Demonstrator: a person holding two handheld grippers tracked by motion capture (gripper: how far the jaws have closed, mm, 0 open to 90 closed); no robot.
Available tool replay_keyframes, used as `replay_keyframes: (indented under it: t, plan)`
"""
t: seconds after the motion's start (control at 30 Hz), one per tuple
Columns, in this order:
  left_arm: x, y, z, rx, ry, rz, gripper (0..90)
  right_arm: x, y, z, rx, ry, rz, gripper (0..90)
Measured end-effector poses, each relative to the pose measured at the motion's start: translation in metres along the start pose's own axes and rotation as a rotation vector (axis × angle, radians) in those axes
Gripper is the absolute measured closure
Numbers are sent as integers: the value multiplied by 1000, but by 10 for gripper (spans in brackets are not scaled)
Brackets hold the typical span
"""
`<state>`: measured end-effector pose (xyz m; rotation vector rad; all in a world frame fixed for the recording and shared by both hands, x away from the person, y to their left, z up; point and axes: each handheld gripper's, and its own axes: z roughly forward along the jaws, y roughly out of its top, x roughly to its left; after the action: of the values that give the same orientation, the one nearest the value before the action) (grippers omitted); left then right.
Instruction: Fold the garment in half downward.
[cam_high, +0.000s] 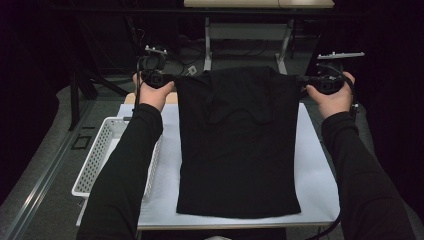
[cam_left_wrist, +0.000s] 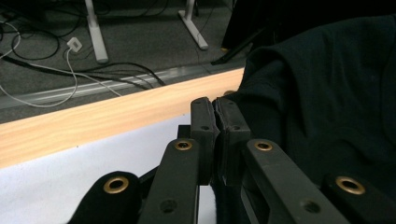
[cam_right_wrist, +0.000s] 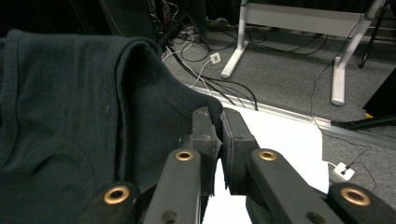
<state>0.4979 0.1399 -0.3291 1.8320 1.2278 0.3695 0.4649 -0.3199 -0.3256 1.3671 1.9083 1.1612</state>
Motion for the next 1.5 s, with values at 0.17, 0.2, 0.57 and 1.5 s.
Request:
replay_keyframes:
  t: [0.17,0.2,0.57,1.5]
  plan:
    - [2,-4,8,5,-5,-9,865,2,-1,8,13,-3,-7,855]
    - [3,-9,13,12,-9,-12,865,4,-6,13,24,4,-6,855]
    - [16,-45,40,83,-21,-46,865,-5,-51,38,122,17,19,853]
    - [39,-104,72,225,3,-96,865,-28,-118,63,257,36,100,852]
